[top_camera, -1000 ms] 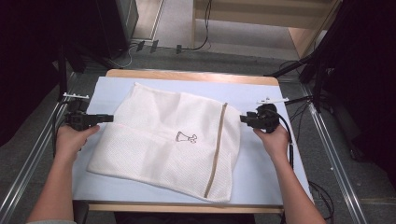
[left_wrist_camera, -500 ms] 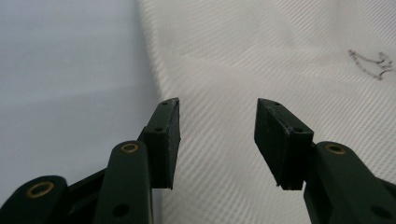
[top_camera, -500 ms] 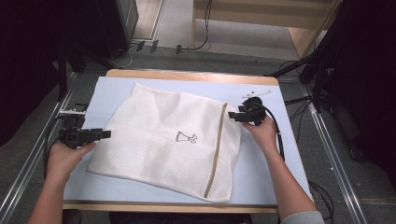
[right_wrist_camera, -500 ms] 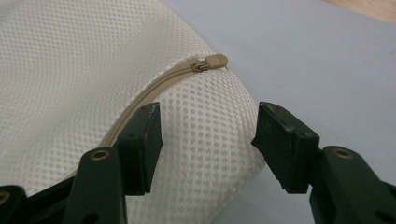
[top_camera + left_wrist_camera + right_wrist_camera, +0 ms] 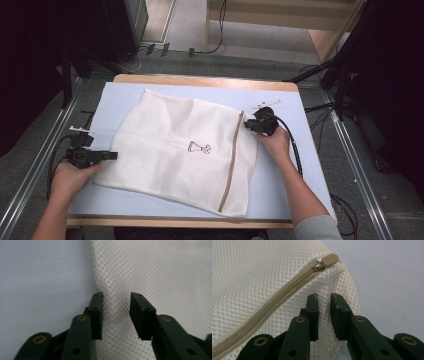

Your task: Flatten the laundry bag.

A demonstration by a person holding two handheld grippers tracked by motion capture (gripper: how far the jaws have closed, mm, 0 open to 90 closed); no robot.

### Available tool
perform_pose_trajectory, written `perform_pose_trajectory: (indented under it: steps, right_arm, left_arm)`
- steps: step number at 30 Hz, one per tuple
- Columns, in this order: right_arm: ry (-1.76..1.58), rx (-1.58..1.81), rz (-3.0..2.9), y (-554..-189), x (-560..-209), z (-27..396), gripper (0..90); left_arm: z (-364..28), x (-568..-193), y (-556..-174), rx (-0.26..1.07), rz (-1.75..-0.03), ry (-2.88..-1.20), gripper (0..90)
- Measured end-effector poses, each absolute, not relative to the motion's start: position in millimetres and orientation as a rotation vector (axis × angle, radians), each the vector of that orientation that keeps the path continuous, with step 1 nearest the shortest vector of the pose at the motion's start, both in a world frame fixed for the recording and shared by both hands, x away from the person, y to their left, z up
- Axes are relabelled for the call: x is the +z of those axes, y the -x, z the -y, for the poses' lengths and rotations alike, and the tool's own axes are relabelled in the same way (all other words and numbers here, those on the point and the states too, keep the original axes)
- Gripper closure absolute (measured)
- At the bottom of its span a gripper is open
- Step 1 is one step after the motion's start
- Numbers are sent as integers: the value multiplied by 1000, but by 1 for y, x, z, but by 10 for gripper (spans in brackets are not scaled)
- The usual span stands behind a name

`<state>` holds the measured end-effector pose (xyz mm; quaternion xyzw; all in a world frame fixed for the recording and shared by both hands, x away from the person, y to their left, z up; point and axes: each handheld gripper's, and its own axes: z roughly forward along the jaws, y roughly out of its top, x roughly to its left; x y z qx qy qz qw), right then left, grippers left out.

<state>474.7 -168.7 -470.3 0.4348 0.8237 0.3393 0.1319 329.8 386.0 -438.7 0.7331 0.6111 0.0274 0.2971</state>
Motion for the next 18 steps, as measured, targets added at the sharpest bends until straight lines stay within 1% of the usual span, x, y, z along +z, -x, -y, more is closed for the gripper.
perform_pose_trajectory:
  steps: [1, 5, 6, 7, 8, 10, 18]
  right_arm:
    - [-1259, 983, -2397, -475, -470, 168, 819]
    - [-1295, 996, -2397, -474, -470, 169, 860]
    - [-1303, 996, -2399, -474, -469, 169, 865]
    - [-1307, 998, -2404, -473, -468, 169, 867]
    - [-1313, 997, -2409, -473, -467, 170, 866]
    - [-1315, 990, -2431, -471, -466, 171, 867]
    - [-1341, 973, -2456, -453, -462, 182, 860]
  left_arm:
    - [-387, -439, -331, 71, -1624, -1952, 701]
    - [-389, -441, -333, 68, -1628, -1942, 828]
    - [-390, -442, -335, 65, -1615, -1947, 846]
    - [-390, -441, -335, 94, -1603, -1960, 862]
    - [-388, -439, -336, 137, -1595, -1963, 869]
    - [-389, -434, -339, 179, -1585, -1942, 874]
    - [-387, -435, -363, 174, -1582, -1919, 876]
